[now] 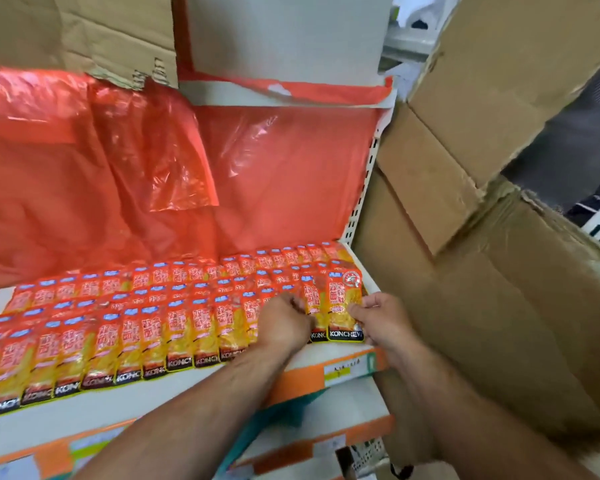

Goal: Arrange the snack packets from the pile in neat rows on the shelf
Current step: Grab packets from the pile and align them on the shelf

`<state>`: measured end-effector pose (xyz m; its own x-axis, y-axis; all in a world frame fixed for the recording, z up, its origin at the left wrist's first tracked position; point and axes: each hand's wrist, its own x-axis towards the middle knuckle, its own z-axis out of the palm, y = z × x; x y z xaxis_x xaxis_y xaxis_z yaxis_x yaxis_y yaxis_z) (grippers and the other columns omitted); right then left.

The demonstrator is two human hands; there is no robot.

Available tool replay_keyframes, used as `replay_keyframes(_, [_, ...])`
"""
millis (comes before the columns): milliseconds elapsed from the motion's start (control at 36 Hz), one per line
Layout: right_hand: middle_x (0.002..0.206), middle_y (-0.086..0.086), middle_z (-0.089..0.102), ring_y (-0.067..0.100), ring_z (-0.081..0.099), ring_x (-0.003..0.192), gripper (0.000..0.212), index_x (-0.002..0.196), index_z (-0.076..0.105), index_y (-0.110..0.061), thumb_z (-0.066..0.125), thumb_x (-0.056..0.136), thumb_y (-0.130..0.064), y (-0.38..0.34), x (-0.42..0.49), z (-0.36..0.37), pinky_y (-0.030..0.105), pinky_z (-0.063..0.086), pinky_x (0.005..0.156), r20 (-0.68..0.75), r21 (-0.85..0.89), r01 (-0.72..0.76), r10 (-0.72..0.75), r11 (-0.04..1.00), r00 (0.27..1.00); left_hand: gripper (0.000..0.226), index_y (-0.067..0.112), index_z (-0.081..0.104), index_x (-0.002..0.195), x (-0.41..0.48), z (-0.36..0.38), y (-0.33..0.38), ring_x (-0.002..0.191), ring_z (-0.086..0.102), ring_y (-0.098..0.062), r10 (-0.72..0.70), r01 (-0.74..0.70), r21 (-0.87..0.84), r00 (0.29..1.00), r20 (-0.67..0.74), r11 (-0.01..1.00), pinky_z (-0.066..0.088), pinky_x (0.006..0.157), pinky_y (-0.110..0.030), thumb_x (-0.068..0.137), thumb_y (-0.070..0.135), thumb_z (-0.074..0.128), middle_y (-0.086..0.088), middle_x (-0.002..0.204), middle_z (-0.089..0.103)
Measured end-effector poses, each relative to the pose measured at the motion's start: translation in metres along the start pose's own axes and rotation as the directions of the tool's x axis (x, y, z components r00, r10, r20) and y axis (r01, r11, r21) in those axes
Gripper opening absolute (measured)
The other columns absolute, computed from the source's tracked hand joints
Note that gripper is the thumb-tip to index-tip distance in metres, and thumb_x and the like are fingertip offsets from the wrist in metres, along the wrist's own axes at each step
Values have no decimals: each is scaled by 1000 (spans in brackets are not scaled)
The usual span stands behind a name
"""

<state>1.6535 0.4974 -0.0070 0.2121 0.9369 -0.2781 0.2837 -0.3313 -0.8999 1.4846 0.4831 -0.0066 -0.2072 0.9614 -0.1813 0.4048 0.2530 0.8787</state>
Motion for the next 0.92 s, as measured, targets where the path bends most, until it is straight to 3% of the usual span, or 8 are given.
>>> replay_keyframes(111, [69,10,51,13,40,44,22,83,50,-15,72,88,-15,3,23,-7,25,34,44,68,-35,27,-24,999,997,20,16,60,75,5,14,3,72,61,-17,21,-5,130,993,-118,992,48,60,-25,71,8,78,5,72,64])
replay_keyframes(250, [63,9,46,16,37,46,22,83,51,-14,72,86,-12,10,35,-12,26,31,45,138,-57,50,-42,997,990,17,20,58,76,3,26,-1,73,64,-20,52,-4,242,979,-195,970,54,64,-33,75,8,71,2,76,66])
replay_keyframes(361, [63,9,42,19,38,54,26,73,49,-16,73,81,-16,12,40,-16,34,35,52,140,-154,106,-84,982,987,18,18,59,92,2,32,-3,76,60,-21,71,9,331,971,-229,943,47,66,-27,78,13,69,-3,89,69])
replay_keyframes(472, [66,9,48,21,43,59,27,67,51,-12,74,82,-17,8,41,-16,35,39,55,157,-186,101,-72,977,985,20,17,57,95,1,32,-3,74,56,-20,78,9,363,972,-223,932,42,65,-25,80,21,70,-3,92,69])
replay_keyframes(556, [70,9,52,22,46,61,32,85,58,7,74,81,-20,1,43,-15,37,41,56,166,-203,124,-91,971,982,24,16,60,99,0,30,-1,80,62,-24,100,0,392,967,-235,920,41,64,-25,81,28,68,-4,93,70])
replay_keyframes(722, [72,12,58,23,46,59,36,94,60,10,74,83,-21,-2,45,-11,37,41,56,203,-236,156,-108,959,973,15,19,63,98,-3,33,1,75,62,-19,187,-58,470,955,-232,881,48,64,-28,86,27,64,-3,90,72])
replay_keyframes(806, [86,17,67,23,49,60,28,75,58,-2,74,82,-22,0,48,-9,38,46,57,194,-268,166,-116,949,974,16,19,61,97,-1,36,3,75,63,-21,191,-61,489,957,-220,870,53,67,-33,84,27,64,-2,88,70])
replay_keyframes(917, [69,10,59,23,50,58,29,66,51,-17,74,83,-24,-1,48,-10,39,48,57,201,-320,197,-137,927,970,15,18,62,97,0,39,1,74,63,-20,188,-66,489,961,-204,870,56,69,-34,85,27,64,-1,87,71])
